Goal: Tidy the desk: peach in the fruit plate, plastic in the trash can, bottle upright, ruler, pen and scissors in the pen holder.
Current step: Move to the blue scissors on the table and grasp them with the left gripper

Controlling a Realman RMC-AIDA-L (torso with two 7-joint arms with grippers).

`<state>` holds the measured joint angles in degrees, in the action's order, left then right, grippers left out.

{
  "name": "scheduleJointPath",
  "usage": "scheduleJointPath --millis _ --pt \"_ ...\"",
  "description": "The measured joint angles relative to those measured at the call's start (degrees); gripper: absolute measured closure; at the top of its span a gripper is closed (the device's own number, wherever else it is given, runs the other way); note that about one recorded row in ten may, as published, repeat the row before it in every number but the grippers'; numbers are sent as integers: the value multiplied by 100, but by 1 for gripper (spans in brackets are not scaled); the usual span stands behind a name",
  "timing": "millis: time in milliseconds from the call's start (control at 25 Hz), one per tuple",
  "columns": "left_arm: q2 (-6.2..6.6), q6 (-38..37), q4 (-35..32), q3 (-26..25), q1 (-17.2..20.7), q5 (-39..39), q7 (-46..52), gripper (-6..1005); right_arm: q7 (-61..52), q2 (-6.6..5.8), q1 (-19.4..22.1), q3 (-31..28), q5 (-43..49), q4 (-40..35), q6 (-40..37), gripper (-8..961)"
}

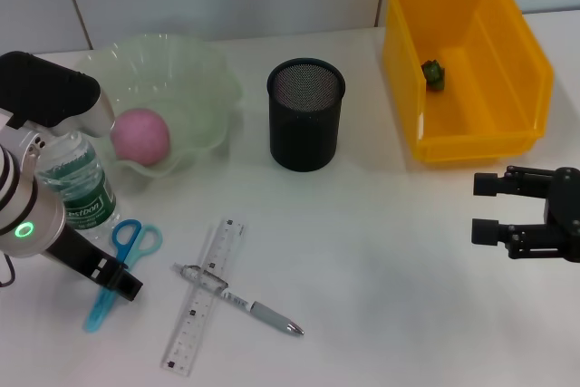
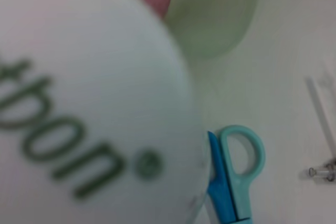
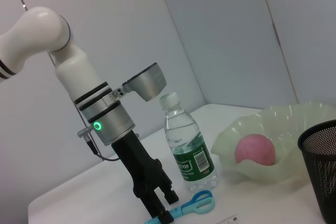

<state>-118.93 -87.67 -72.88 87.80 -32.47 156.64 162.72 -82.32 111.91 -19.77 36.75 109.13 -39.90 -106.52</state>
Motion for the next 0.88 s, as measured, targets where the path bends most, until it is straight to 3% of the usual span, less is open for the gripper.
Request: scheduleJointPath --millis 880 --pt "-7 -128 117 -11 -140 -2 4 290 -4 15 -49 -2 12 0 0 148"
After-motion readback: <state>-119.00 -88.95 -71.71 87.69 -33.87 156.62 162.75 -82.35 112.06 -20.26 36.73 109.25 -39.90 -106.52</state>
